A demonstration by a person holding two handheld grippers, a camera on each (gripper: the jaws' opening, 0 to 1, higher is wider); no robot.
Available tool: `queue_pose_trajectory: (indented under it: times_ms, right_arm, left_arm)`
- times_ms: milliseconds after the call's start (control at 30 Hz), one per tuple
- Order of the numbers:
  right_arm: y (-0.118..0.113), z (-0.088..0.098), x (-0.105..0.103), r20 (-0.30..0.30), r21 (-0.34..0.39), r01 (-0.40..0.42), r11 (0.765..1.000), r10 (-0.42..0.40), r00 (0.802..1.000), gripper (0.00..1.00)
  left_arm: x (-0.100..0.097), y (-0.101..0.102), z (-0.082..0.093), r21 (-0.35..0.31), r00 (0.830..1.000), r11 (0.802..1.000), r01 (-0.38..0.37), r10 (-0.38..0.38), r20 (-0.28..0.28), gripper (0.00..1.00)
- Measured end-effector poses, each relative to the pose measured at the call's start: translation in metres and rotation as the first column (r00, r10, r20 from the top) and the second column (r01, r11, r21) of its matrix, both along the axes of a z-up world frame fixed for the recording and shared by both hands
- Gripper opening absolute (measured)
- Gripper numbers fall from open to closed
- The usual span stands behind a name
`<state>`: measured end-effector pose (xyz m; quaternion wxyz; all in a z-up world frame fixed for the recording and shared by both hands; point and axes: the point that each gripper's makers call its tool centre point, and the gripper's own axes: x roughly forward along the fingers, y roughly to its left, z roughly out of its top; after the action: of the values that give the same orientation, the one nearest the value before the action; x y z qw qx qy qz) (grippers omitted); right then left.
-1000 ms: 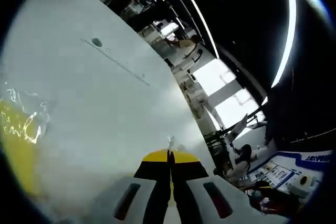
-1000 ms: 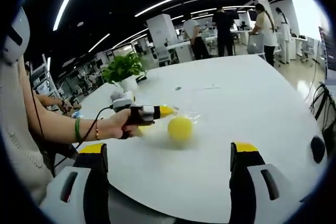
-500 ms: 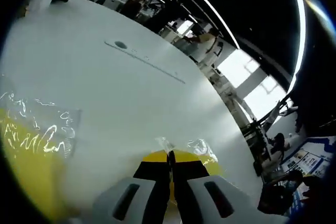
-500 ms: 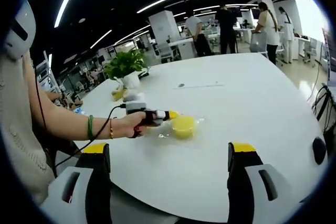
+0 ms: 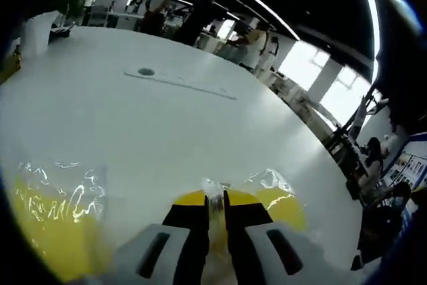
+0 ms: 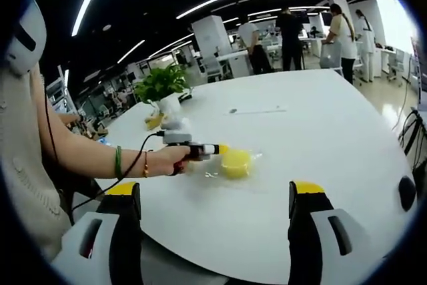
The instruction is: Compare the silicone blocks by pressing each to a similar depth, holding the contact briefly, and releasing to observe deformation and rebound differences across the visible hardness samples.
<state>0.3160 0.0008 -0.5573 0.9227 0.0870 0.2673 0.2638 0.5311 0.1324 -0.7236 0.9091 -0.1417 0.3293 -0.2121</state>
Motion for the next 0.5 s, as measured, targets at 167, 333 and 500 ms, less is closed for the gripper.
queue_pose_trajectory:
  times_ms: [167, 333, 500]
  right_arm:
    - [0.002, 0.004, -0.001, 0.015, 0.008, -0.004, 1.0, 0.004, 1.0, 0.85]
    - [0.005, 0.006, -0.003, 0.026, 0.006, -0.013, 1.0, 0.013, 1.0, 0.85]
    - [0.01, 0.013, -0.005, 0.055, 0.019, -0.02, 1.0, 0.019, 0.998, 0.85]
  left_arm:
    - [-0.003, 0.006, 0.012, 0.097, 0.997, 0.994, 0.048, -0.054, 0.063, 0.19]
    - [-0.01, 0.016, 0.028, 0.166, 0.99, 0.984, 0.068, -0.086, 0.108, 0.23]
    - [-0.025, 0.028, 0.05, 0.197, 0.985, 0.978, 0.075, -0.104, 0.138, 0.26]
